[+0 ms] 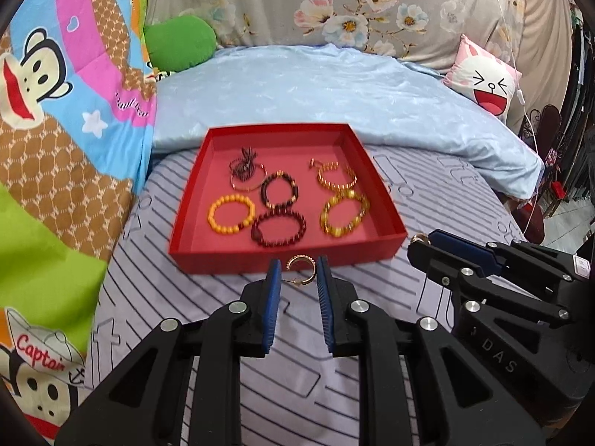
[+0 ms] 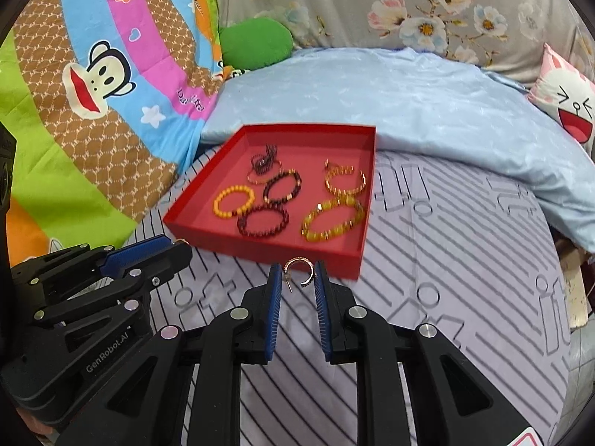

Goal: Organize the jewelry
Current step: 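Carry both gold hoop earrings into the red tray and open both grippers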

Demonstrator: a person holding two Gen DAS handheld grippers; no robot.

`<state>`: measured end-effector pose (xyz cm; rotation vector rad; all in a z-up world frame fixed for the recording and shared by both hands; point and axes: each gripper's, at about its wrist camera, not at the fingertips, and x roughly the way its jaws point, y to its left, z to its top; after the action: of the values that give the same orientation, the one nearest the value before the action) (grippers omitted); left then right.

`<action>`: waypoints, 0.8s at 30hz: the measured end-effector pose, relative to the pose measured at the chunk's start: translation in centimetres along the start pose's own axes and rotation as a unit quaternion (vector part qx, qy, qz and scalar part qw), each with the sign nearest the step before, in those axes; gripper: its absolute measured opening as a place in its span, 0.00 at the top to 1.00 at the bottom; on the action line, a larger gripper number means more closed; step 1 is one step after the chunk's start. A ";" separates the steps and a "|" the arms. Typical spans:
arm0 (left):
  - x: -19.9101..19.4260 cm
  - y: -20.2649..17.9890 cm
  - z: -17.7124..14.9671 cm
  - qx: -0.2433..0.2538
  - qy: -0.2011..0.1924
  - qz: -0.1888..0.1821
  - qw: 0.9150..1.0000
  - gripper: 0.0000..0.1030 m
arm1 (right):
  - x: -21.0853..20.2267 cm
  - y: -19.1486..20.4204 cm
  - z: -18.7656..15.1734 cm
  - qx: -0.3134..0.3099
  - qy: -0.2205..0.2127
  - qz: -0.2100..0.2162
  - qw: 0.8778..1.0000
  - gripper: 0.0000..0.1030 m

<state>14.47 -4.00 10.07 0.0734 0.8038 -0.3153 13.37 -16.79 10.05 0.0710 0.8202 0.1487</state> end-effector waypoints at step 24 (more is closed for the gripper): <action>7.2 3.4 11.3 -0.005 -0.043 0.028 0.999 0.81 | 8.0 -0.2 12.3 -0.016 -0.037 -0.014 0.999 0.84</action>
<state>27.99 -4.66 12.56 0.0733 0.7168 -0.2594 27.79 -15.81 12.57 0.0346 0.7437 0.1324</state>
